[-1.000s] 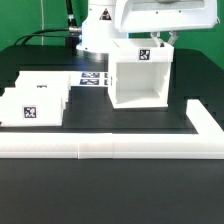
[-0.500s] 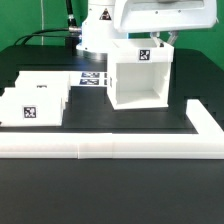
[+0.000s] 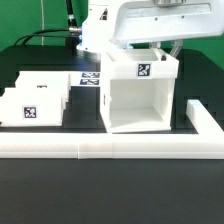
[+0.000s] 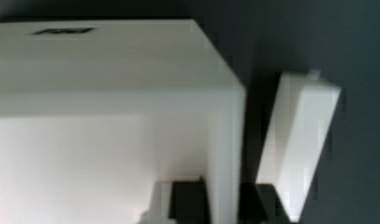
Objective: Assemble drawer
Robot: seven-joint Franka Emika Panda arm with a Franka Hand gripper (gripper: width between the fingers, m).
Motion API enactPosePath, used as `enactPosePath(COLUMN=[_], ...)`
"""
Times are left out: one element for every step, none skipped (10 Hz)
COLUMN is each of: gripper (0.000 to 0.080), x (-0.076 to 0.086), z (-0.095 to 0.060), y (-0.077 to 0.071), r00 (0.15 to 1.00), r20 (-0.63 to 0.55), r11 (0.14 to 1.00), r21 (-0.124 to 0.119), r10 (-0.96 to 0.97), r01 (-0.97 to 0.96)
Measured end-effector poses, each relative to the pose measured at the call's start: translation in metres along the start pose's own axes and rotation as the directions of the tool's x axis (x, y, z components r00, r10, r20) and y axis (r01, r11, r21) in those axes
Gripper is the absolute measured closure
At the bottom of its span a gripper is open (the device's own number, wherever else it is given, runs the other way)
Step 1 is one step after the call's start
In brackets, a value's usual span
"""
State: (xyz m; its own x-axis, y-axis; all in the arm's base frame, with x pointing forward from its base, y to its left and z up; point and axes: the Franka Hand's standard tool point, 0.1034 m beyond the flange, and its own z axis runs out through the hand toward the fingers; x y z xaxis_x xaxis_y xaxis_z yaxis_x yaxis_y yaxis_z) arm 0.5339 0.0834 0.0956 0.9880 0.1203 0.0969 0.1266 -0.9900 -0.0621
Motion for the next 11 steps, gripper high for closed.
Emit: enactPosePath(gripper=[0.0762,0.0762,0.0762,0.0762,0.0762,0.0762,0.0762,0.0762,0.0762,0.0757,0.0757], x=[0.015,0.023,0.022,0.022,0.023,0.024,0.024,0.026,0.029,0.038,0.046], z=[0.001,0.0,0.0,0.0,0.0,-0.001,-0.001,-0.001,0.001,0.003,0.004], y=[0.007,0.01,0.009,0.009,0.008,0.007,0.007,0.005,-0.003,-0.012,-0.015], r00=[1.0,0.999,0.999,0.999,0.997,0.988,0.985,0.959,0.889,0.808,0.736], r20=[-0.019,-0.032,-0.031,-0.031,-0.032,-0.034,-0.037,-0.044,-0.053,-0.058,-0.045], r11=[1.0,1.0,0.999,0.999,0.997,0.989,0.986,0.96,0.891,0.811,0.738], r21=[-0.003,-0.004,-0.003,-0.003,-0.001,0.003,0.004,0.013,0.028,0.039,0.037], r10=[0.013,0.026,0.034,0.036,0.075,0.149,0.168,0.28,0.454,0.586,0.675], r01=[-0.013,-0.026,-0.034,-0.036,-0.075,-0.149,-0.168,-0.279,-0.453,-0.584,-0.674])
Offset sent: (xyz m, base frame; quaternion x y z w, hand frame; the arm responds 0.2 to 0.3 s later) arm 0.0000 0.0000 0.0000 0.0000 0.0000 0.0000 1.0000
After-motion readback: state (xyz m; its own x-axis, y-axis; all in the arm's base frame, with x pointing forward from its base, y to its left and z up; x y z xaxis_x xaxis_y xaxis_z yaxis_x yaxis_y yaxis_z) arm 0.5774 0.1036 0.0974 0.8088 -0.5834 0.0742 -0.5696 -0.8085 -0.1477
